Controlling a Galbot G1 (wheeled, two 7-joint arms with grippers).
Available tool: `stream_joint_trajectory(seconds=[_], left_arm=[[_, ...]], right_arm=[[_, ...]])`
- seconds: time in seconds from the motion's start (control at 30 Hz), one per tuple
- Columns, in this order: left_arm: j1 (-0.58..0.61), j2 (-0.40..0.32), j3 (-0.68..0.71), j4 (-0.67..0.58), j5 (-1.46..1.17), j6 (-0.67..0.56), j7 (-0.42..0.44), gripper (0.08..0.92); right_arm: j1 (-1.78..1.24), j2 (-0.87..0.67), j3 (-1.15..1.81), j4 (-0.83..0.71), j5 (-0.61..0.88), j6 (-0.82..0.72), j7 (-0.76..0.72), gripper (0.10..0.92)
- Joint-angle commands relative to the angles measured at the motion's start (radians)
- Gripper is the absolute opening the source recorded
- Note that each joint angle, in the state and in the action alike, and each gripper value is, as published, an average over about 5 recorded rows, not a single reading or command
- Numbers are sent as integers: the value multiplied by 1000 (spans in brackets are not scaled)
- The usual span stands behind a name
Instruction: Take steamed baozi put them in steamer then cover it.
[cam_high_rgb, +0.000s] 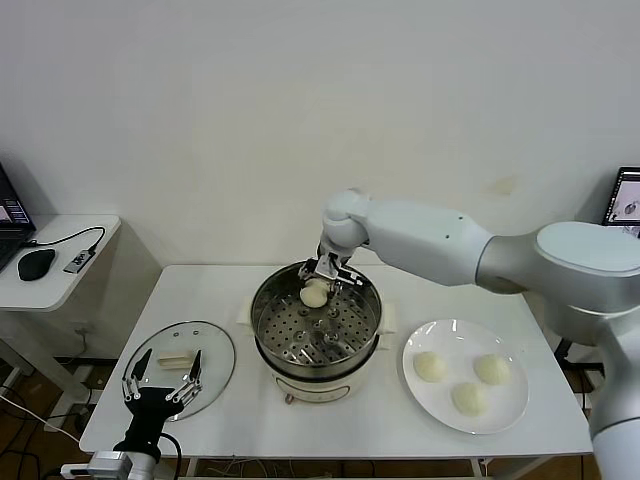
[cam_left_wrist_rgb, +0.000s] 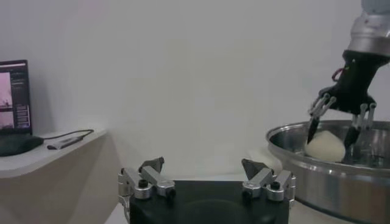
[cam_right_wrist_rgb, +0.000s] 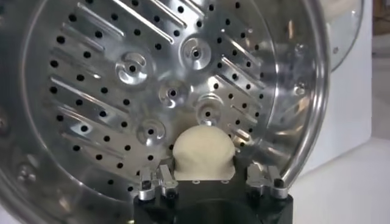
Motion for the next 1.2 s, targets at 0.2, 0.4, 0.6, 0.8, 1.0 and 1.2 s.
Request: stream_joint_trajectory(seconds=[0.2, 0.4, 0.6, 0.8, 1.0, 1.2], left_arm=[[8, 6, -7, -30, 6, 8, 0, 823], [6, 18, -11, -49, 7, 25, -7, 823], [0, 29, -9, -46, 11, 26, -11, 823], [0, 31, 1, -44, 24, 25, -10, 823], [-1, 31, -1, -43, 28, 23, -19, 823], [7, 29, -8, -45, 36, 22, -20, 823]], right_arm=[[169, -146, -19, 214, 356, -360, -32, 821], [318, -419, -66, 574, 664, -803, -31, 823], [375, -692, -113, 780, 673, -987, -3, 823], [345, -904, -163, 863, 546, -982, -18, 823], [247, -973, -194, 878, 436, -945, -33, 823], [107, -960, -152, 833, 368, -919, -33, 823]])
